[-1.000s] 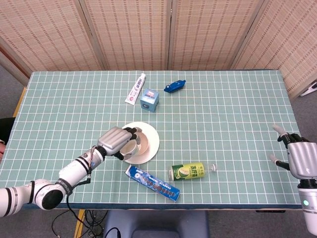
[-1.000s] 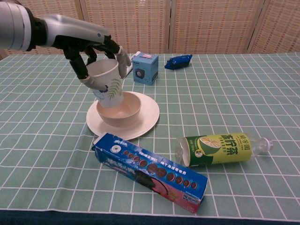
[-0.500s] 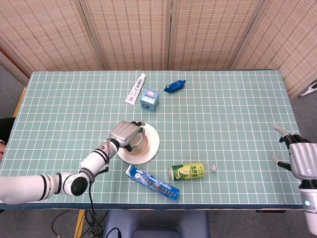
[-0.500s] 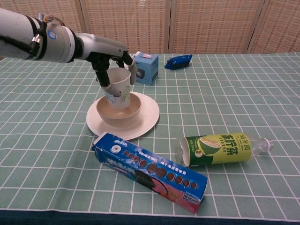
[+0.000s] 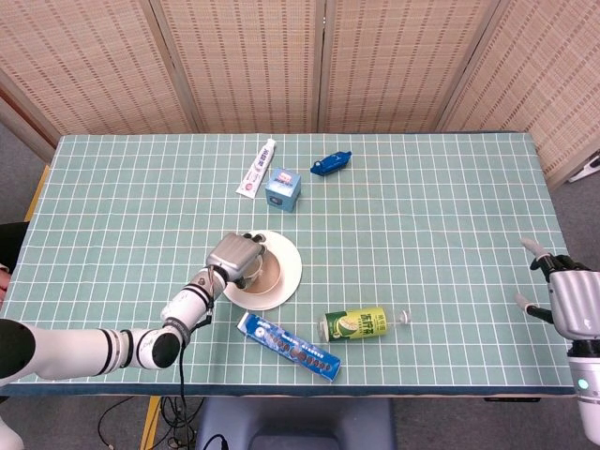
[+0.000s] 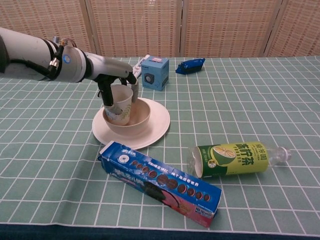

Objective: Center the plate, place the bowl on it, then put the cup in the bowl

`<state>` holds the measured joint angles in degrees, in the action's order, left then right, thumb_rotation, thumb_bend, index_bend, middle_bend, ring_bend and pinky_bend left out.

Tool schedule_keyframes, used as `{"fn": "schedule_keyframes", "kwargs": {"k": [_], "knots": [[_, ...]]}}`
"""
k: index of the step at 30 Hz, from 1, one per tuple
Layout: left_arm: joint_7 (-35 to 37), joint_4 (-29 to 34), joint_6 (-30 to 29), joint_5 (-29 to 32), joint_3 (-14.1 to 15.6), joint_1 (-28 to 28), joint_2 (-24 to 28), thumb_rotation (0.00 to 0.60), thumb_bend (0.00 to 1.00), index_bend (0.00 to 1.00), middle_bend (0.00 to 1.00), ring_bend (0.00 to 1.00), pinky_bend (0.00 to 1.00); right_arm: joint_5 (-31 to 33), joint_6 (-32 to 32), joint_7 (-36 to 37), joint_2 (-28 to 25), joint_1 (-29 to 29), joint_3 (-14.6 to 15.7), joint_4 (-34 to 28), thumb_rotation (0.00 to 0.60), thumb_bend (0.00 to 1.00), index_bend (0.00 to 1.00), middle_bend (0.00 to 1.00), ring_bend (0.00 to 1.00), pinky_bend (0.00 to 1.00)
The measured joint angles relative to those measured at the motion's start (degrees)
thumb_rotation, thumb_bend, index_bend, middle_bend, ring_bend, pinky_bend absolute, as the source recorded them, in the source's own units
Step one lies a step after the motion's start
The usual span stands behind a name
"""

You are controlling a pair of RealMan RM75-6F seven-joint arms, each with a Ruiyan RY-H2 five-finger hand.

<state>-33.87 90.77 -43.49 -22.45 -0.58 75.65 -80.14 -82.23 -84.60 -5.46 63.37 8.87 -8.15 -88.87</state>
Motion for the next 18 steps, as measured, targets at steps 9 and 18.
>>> {"fn": "schedule_keyframes", "kwargs": {"k": [9,18], "knots": [[0.53,0.44,0.74,2.02,-0.13,0.48,-0.15,0.6,0.29,0.25,0.09,0.09,0.51,0.07,-0.29,0.09,-0.01,-0.17,-0.11,-0.02,0.6,0.01,0.21,0.45,0.41,0.58],[1.82,1.75,-0.29,1.06,-0.98,0.16,0.38,0.6,0.29,0.08,0.0,0.0,0.33,0.01,-0.61,0.35,-0.02,-0.38,-0.15,0.15,0.6,0.01,0.21,0.45,0.41,0.58]]}}
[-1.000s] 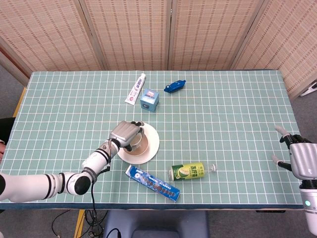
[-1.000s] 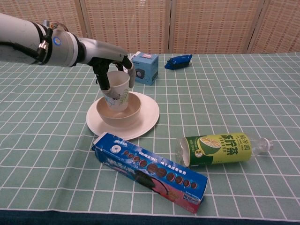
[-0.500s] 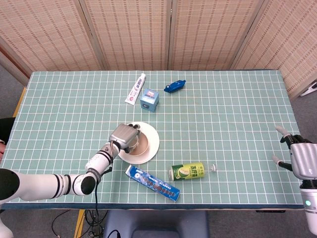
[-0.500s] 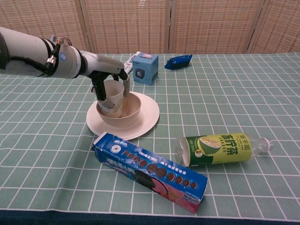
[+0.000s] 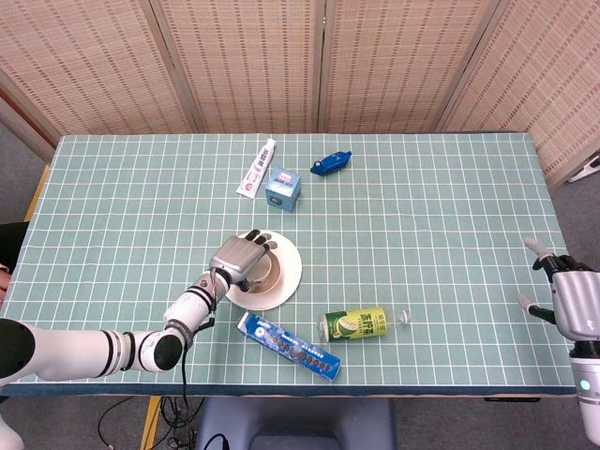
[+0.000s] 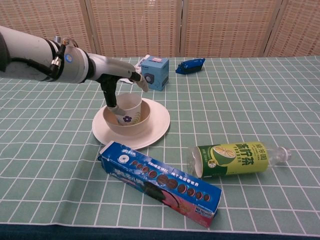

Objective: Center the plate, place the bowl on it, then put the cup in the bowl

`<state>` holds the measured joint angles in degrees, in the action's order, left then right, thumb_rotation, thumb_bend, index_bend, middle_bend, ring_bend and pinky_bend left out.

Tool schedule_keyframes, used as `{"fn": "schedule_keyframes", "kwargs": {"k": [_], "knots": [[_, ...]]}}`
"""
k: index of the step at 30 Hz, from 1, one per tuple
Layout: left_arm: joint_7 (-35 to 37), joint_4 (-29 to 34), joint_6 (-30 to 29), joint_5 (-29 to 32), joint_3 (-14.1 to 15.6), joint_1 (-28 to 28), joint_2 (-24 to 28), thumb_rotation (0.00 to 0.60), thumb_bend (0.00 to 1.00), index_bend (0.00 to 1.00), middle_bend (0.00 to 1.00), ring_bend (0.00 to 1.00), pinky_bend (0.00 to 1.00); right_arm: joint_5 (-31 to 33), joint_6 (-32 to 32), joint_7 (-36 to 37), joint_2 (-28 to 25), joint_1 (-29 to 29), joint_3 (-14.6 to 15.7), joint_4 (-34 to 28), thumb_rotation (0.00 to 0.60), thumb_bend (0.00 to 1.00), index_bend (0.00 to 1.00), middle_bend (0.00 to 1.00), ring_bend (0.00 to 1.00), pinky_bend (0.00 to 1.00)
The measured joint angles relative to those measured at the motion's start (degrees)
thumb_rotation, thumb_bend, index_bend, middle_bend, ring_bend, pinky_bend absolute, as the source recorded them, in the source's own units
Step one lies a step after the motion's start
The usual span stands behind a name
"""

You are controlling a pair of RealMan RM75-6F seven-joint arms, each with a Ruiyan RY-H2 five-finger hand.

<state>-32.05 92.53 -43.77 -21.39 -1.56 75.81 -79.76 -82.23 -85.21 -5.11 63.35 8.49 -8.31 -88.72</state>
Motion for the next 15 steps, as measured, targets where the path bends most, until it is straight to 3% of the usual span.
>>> {"fn": "schedule_keyframes", "kwargs": {"k": [9,15], "knots": [[3.39,4.09,-1.9,-3.06,-1.42,-2.32,3.92,0.6,0.29,0.05,0.0,0.0,0.26,-0.06,-0.29,0.2,-0.3,-0.1,-0.17,-0.14,0.6,0.01,0.21,0.45,0.41,0.58],[6.28,8.63,-7.87,-7.02,-2.1,-6.6,8.24,0.6,0.29,0.11,0.0,0.0,0.26,-0.06,-0.65,0.14,-0.84,-0.26,-0.37,-0.64,0.6,0.01,0.21,0.45,0.41,0.58]]}}
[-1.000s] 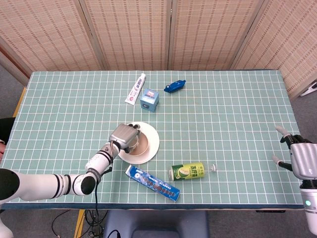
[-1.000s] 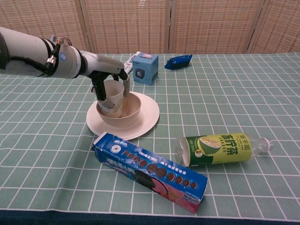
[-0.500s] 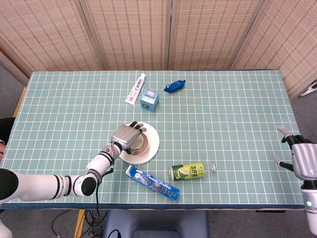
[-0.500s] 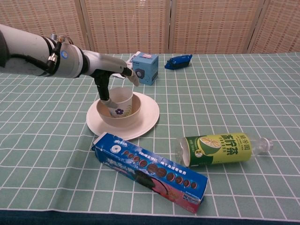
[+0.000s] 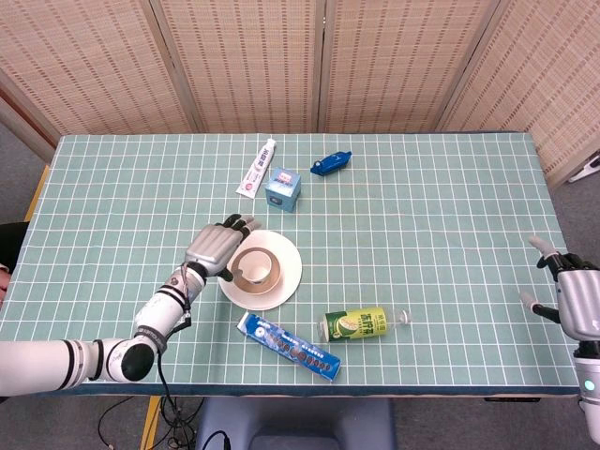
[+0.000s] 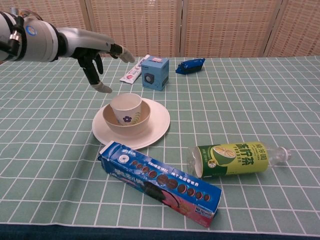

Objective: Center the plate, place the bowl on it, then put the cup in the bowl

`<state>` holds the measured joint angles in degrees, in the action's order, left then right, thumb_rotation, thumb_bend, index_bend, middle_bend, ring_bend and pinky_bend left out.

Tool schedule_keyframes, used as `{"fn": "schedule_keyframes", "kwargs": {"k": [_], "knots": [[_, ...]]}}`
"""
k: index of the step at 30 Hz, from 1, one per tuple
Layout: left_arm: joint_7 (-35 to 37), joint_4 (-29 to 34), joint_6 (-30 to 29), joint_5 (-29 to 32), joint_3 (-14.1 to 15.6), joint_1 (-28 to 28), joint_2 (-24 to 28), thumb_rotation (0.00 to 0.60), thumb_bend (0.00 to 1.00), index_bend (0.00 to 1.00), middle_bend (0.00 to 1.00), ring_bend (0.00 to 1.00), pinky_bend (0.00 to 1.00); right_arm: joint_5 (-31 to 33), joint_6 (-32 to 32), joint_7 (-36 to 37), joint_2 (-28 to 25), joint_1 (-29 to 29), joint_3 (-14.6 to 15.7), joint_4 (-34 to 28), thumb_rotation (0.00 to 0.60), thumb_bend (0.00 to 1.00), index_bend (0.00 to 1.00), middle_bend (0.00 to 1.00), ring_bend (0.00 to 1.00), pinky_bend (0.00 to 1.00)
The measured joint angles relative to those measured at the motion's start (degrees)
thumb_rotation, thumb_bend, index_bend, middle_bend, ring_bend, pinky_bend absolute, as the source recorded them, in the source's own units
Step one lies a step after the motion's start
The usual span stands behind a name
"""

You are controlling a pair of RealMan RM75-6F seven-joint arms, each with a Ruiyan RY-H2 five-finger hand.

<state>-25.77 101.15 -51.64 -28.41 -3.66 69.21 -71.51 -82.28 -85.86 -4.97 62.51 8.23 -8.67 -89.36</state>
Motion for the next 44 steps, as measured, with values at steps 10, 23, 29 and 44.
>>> {"fn": "schedule_keyframes", "kwargs": {"k": [10,23,29,44], "knots": [[3.97,5.42,-11.89,-8.04,1.92,-11.88,7.46,0.6,0.29,0.17,0.0,0.0,0.26,-0.32,2.76,1.37,-2.11,0.26,1.02,-1.24,0.6,0.03,0.21,0.38,0.35,0.56],[8.8,4.65,-29.03,-23.87,8.73,-31.49,9.88,0.6,0.29,0.17,0.0,0.0,0.26,-4.15,5.06,6.68,-3.8,0.55,3.99,-1.53,0.6,0.05,0.21,0.36,0.32,0.54],[10.76,2.68,-36.75,-30.12,10.83,-40.38,8.96,0.6,0.29,0.17,0.0,0.01,0.26,-5.03,3.87,6.64,-3.06,-0.49,5.05,-1.77,0.6,0.05,0.21,0.36,0.31,0.54],[9.54,0.17,-44.82,-40.78,11.57,-53.32,5.77,0.6,0.29,0.18,0.0,0.01,0.26,-4.36,2.56,5.94,-3.05,-2.99,6.6,-3.69,0.6,0.05,0.21,0.36,0.31,0.54]]}}
